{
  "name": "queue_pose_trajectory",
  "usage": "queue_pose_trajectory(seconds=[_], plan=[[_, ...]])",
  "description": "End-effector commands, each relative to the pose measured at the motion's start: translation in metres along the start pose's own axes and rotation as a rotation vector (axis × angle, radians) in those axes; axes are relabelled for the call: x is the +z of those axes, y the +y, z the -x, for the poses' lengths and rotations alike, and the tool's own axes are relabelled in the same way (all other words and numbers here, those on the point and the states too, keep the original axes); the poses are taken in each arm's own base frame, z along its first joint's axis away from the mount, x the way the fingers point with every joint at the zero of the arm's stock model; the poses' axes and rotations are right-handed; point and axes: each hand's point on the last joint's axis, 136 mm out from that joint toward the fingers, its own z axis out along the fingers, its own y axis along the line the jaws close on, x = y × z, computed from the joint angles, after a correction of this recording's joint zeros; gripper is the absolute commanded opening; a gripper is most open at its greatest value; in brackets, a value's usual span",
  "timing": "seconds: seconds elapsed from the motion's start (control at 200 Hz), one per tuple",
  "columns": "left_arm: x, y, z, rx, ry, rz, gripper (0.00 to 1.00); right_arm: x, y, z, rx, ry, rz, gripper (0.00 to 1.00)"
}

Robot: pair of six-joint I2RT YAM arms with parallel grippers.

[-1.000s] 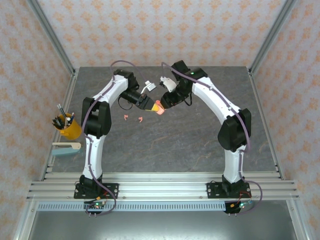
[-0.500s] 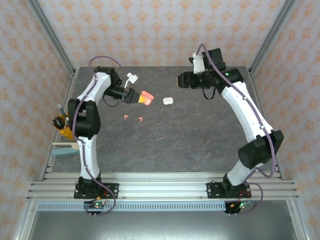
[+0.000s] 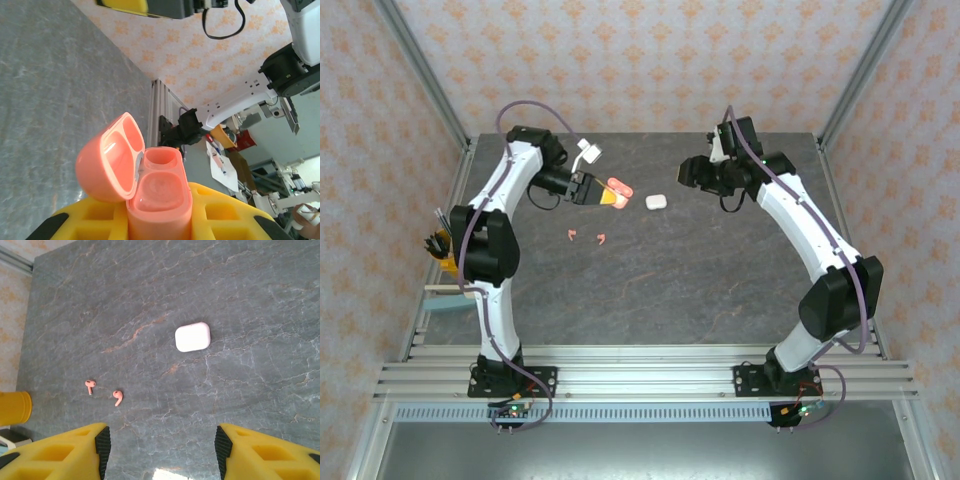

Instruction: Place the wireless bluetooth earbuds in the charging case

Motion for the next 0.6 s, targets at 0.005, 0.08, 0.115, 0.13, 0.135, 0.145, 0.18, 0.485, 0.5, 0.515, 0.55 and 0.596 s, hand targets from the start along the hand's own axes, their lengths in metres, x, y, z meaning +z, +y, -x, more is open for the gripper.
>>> queue_pose_trajectory(seconds=[0.005, 0.08, 0.115, 0.13, 0.135, 0.145, 0.18, 0.485, 0.5, 0.515, 0.55, 0.596], plan=[[0.023, -0.051, 0.024, -0.144, -0.057, -0.158, 0.00, -0.010, 0.002, 0.014, 0.025, -0.076, -0.011, 0.59], [0.041, -0.054, 0.028, -0.149, -0.017, -0.185, 0.00, -0.010, -0.003, 0.015, 0.034, -0.083, -0.039, 0.59], [0.048, -0.053, 0.030, -0.150, -0.002, -0.195, 0.00, -0.011, -0.007, 0.016, 0.036, -0.088, -0.060, 0.59], [0.051, -0.053, 0.031, -0.152, 0.005, -0.199, 0.00, -0.011, -0.009, 0.016, 0.037, -0.088, -0.072, 0.59], [0.052, -0.053, 0.031, -0.152, 0.006, -0.200, 0.00, -0.011, -0.009, 0.016, 0.037, -0.088, -0.075, 0.59], [0.054, -0.052, 0.031, -0.154, 0.010, -0.203, 0.00, -0.012, -0.011, 0.016, 0.039, -0.090, -0.082, 0.59], [0.059, -0.052, 0.034, -0.155, 0.021, -0.208, 0.00, -0.013, -0.016, 0.016, 0.042, -0.093, -0.110, 0.59], [0.083, -0.037, 0.046, -0.144, 0.061, -0.229, 0.00, -0.030, -0.051, 0.018, 0.115, -0.138, -0.210, 0.59], [0.084, -0.040, 0.047, -0.133, 0.062, -0.231, 0.00, -0.031, -0.052, 0.018, 0.117, -0.141, -0.212, 0.59], [0.085, -0.043, 0.048, -0.121, 0.064, -0.232, 0.00, -0.032, -0.053, 0.018, 0.118, -0.143, -0.214, 0.59], [0.085, -0.049, 0.050, -0.098, 0.065, -0.234, 0.00, -0.033, -0.055, 0.018, 0.123, -0.147, -0.218, 0.59], [0.086, -0.056, 0.053, -0.076, 0.068, -0.234, 0.00, -0.034, -0.056, 0.018, 0.126, -0.148, -0.218, 0.59]])
